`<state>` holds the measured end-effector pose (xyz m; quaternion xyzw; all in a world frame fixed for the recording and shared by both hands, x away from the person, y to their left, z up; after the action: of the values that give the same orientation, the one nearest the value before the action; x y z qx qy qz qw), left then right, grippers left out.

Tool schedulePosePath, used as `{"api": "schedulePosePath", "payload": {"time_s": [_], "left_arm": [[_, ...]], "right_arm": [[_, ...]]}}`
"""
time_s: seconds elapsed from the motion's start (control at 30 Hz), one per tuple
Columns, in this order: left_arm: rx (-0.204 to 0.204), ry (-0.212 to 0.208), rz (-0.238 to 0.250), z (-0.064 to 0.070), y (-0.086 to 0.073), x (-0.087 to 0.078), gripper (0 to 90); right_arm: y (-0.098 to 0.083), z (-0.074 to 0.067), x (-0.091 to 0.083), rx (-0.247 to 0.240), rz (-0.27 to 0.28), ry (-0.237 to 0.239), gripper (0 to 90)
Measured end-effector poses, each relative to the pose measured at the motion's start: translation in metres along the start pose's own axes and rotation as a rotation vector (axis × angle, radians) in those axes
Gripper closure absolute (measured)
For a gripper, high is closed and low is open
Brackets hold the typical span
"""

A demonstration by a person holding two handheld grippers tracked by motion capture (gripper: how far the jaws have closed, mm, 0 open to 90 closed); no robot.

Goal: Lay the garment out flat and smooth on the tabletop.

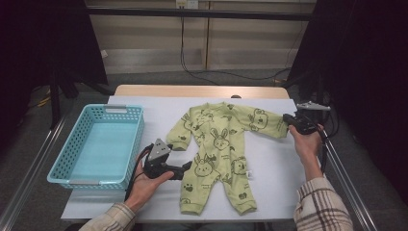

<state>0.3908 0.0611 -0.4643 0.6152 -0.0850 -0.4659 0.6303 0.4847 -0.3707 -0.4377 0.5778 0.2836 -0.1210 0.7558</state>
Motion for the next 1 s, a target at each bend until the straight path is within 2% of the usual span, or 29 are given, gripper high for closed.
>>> {"api": "schedulePosePath", "payload": {"time_s": [0.27, 0.53, 0.67, 0.73, 0.8, 0.83, 0.9, 0.93, 1.0], "left_arm": [[0.002, 0.002, -0.002, 0.0, 0.0, 0.0, 5.7], [0.001, 0.004, -0.001, 0.0, 0.0, 0.0, 5.6], [0.0, 0.006, -0.005, -0.001, 0.0, 0.0, 5.6], [0.001, 0.006, -0.002, -0.001, 0.0, 0.0, 5.6], [-0.003, 0.009, 0.0, -0.002, 0.0, 0.0, 5.7], [-0.005, 0.009, 0.002, -0.002, 0.0, 0.0, 5.7], [0.003, 0.014, 0.002, -0.003, 0.001, -0.001, 5.7], [-0.007, 0.015, 0.015, -0.002, 0.001, -0.001, 5.7], [0.0, 0.026, 0.027, -0.003, 0.002, 0.0, 5.7]], "right_arm": [[-0.002, 0.014, -0.003, 0.013, 0.002, -0.033, 88.5], [-0.006, 0.023, -0.002, 0.029, -0.01, -0.05, 88.4], [-0.007, 0.025, 0.001, 0.03, -0.015, -0.043, 87.5], [-0.009, 0.023, 0.003, 0.033, -0.016, -0.045, 84.0], [-0.011, 0.02, 0.003, 0.04, -0.026, -0.05, 76.8], [-0.011, 0.021, 0.003, 0.028, -0.018, -0.052, 72.4], [-0.011, 0.018, -0.001, 0.041, -0.007, -0.048, 68.3], [-0.01, 0.017, -0.003, 0.043, 0.0, -0.045, 64.8], [-0.011, 0.014, -0.008, 0.035, 0.019, -0.035, 58.8]]}}
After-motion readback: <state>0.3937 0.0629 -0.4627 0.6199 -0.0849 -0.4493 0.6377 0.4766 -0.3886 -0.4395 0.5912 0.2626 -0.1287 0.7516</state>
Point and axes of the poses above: each handheld gripper's, and its own axes: x roughly forward along the jaws, y roughly out of its top, z roughly to its right, the point moved 6 cm from there along x, roughly forward along the jaws, and after that the axes turned 11 degrees about -x, right-handed, at the moved point
